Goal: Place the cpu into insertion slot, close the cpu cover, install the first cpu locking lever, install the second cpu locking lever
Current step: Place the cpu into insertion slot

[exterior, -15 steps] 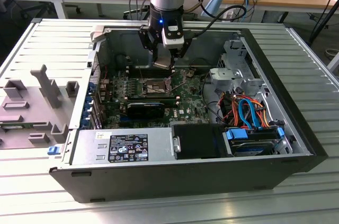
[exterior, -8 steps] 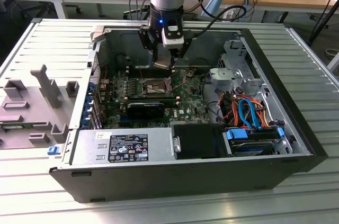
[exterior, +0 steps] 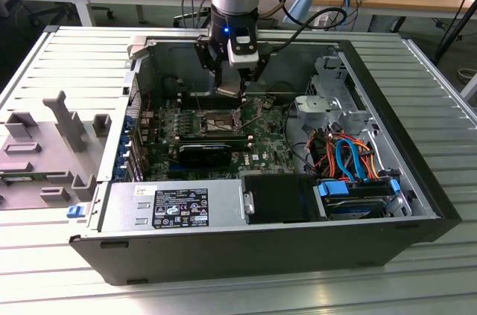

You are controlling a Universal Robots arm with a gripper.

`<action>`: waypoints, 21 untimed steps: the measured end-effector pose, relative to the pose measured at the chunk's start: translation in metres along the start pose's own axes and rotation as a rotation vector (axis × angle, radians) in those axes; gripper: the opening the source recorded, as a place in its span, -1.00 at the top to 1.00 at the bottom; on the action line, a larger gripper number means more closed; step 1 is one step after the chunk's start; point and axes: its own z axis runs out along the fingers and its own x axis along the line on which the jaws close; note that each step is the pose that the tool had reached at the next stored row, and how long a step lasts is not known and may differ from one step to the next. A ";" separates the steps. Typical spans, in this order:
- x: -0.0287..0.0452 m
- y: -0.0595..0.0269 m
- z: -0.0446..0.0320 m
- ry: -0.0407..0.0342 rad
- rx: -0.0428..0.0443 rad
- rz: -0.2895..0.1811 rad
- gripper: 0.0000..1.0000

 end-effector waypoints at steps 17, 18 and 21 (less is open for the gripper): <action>0.0000 0.0000 0.0000 -0.0012 0.0019 0.008 -0.09; 0.0000 0.0000 0.0000 -0.0013 0.0020 0.009 -0.09; 0.0000 0.0000 0.0000 -0.0015 0.0022 0.010 -0.09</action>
